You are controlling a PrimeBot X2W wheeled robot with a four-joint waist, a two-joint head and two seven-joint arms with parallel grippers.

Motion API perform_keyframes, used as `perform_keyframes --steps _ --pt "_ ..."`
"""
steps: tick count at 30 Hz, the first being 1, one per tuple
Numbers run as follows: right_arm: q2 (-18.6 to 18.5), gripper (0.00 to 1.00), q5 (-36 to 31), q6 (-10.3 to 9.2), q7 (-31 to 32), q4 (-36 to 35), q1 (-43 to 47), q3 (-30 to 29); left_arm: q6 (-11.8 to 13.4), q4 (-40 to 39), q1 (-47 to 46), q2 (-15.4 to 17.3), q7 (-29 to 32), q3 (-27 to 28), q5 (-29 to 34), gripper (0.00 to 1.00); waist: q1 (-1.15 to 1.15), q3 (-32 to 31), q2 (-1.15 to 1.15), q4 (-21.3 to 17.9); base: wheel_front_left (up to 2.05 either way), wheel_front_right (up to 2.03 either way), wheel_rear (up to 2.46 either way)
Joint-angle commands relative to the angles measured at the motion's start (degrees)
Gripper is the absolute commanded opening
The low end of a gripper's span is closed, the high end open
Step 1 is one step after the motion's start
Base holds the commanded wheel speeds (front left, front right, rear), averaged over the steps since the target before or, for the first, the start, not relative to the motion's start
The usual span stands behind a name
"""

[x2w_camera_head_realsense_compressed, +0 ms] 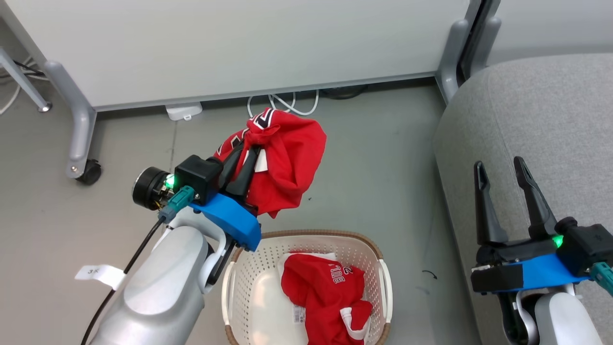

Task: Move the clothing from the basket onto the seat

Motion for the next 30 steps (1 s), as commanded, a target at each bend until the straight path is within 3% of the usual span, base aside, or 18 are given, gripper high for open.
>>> perform_keyframes --steps 1,8,20,25,30 --pt "-0.2 1.00 0.0 0.03 -0.2 0.1 0.9 -0.1 -0.1 -0.5 0.8 0.0 -0.3 0.4 0.3 0.00 0.01 -0.7 0.00 0.3 0.00 0.00 0.00" --pt "-0.2 1.00 0.5 0.03 -0.2 0.3 2.5 -0.1 -1.2 -4.2 2.6 -1.3 -0.3 0.3 2.1 0.00 0.01 -2.9 0.00 1.1 0.00 0.00 0.00" --pt "-0.2 1.00 0.9 0.03 -0.2 0.4 3.9 0.1 -1.8 -8.7 2.6 -1.8 0.2 -4.5 3.1 0.00 0.01 -4.2 0.00 2.1 0.00 0.00 0.00" --pt "-0.2 1.00 -1.6 0.03 -0.2 0.1 2.7 3.1 -1.9 -9.5 2.3 -1.3 0.5 -5.4 3.0 0.00 0.01 -4.1 0.00 2.0 0.00 0.00 0.00" --pt "-3.8 1.00 -2.3 0.03 -0.2 0.5 -0.1 8.1 -1.9 -9.9 1.6 -1.2 0.6 -6.0 3.1 0.00 0.01 -3.8 0.00 2.1 0.00 0.00 0.00"
